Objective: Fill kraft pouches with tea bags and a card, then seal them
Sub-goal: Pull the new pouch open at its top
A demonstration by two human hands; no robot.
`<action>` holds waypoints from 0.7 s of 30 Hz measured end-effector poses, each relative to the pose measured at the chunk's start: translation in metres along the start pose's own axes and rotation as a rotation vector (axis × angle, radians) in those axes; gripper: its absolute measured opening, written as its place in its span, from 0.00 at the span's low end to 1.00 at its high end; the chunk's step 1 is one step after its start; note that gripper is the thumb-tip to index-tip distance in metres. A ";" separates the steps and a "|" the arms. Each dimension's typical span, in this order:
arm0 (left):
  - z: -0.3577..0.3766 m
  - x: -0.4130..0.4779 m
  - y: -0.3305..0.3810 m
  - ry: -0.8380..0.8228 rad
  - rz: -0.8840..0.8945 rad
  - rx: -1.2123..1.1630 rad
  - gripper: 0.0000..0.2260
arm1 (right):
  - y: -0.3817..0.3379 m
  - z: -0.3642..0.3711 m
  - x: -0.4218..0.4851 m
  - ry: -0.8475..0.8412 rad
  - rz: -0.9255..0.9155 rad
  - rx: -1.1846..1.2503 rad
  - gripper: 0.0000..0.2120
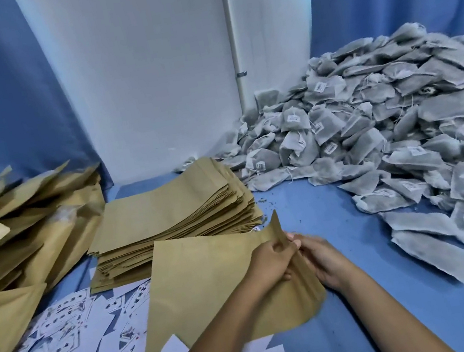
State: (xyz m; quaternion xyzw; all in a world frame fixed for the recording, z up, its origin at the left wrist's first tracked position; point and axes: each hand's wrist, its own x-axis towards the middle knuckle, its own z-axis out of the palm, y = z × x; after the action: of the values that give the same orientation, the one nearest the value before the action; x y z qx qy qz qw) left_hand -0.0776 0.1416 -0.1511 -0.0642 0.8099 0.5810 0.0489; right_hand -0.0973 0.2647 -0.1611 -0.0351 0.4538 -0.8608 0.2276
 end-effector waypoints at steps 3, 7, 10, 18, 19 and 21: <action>-0.004 0.004 -0.003 -0.051 -0.043 -0.083 0.14 | -0.001 0.000 0.002 -0.018 -0.004 0.004 0.10; -0.007 0.005 -0.005 -0.112 -0.052 -0.144 0.13 | -0.001 0.001 0.000 -0.055 0.001 0.007 0.08; -0.007 0.002 -0.003 -0.132 -0.051 -0.099 0.08 | -0.002 0.002 -0.001 -0.042 -0.001 -0.040 0.10; 0.000 -0.004 0.006 0.038 0.145 0.193 0.23 | 0.002 0.000 -0.005 0.114 -0.096 -0.288 0.08; 0.000 -0.006 0.008 0.068 0.231 0.236 0.27 | 0.001 0.000 -0.006 0.141 -0.116 -0.387 0.07; -0.002 -0.006 0.016 0.121 0.393 0.245 0.27 | 0.002 -0.001 -0.008 0.158 -0.137 -0.593 0.07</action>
State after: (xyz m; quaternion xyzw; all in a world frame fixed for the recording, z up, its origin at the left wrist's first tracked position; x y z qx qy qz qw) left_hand -0.0741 0.1453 -0.1342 0.0665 0.8728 0.4717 -0.1063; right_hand -0.0895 0.2683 -0.1621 -0.0636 0.6979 -0.7044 0.1129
